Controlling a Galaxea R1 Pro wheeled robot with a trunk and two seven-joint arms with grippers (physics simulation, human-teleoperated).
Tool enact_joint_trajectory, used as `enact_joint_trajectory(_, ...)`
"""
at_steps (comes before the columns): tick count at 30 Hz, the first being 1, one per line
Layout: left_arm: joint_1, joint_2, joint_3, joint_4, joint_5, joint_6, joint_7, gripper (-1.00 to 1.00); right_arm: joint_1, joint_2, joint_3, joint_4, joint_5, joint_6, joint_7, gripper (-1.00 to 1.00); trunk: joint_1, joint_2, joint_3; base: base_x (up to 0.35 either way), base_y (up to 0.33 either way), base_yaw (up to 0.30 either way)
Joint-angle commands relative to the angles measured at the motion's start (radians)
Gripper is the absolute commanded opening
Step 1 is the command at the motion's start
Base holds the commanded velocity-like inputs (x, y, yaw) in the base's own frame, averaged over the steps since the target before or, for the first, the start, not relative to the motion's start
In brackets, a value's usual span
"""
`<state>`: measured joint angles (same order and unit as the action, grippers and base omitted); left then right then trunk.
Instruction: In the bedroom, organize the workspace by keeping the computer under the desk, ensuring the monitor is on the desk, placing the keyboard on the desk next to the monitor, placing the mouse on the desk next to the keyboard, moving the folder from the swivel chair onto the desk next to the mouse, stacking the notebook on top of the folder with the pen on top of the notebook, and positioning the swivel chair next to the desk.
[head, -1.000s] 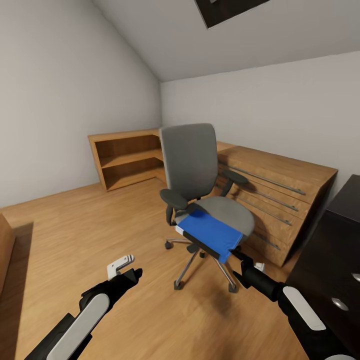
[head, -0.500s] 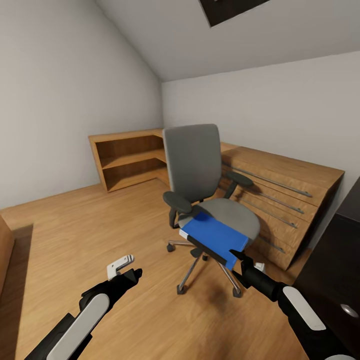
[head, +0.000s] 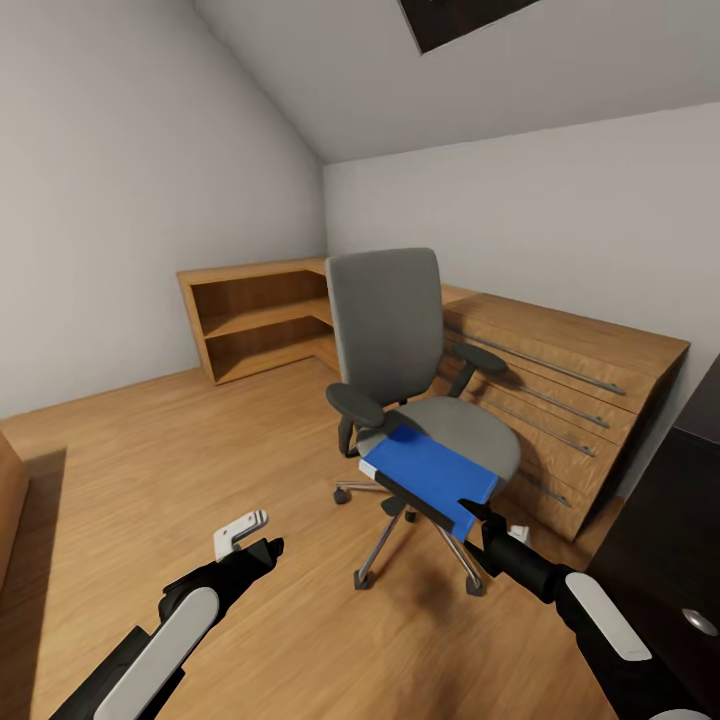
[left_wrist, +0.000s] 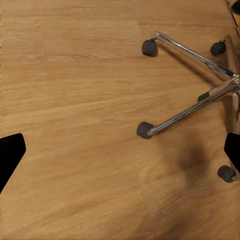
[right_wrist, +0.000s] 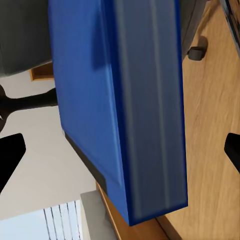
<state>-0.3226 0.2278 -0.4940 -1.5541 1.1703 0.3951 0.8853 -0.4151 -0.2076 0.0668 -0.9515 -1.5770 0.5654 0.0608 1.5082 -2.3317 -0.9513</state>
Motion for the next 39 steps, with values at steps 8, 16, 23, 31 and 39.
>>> enact_joint_trajectory(8, -0.001, -0.001, -0.001, 0.001, 0.005, 0.003, 0.005, 1.0, -0.001, -0.001, 0.002, 0.0, 0.0, 0.002, 0.004, 1.0, 0.0, 0.0, -0.001, 0.052, 0.0, 0.0)
enact_joint_trajectory(16, -0.001, -0.001, -0.001, 0.006, 0.005, 0.004, 0.002, 1.0, -0.001, -0.001, 0.002, 0.0, 0.0, 0.002, 0.004, 1.0, 0.0, 0.0, -0.001, 0.008, 0.0, 0.0)
enact_joint_trajectory(23, -0.001, -0.001, -0.001, 0.006, 0.005, 0.004, 0.003, 1.0, -0.001, -0.001, 0.002, 0.0, 0.0, 0.003, 0.004, -1.0, 0.0, 0.0, -0.001, 0.0, 0.0, 0.0)
enact_joint_trajectory(31, -0.001, -0.001, -0.001, 0.01, 0.005, 0.004, 0.004, 1.0, -0.001, -0.001, 0.004, -0.002, 0.001, 0.005, 0.004, -1.0, 0.0, 0.0, -0.001, 0.0, 0.0, 0.0)
enact_joint_trajectory(39, -0.001, -0.002, -0.001, 0.014, 0.005, 0.002, 0.003, 1.0, -0.001, -0.001, 0.004, -0.003, 0.002, 0.004, 0.005, -1.0, 0.0, 0.0, -0.001, 0.0, 0.0, 0.0)
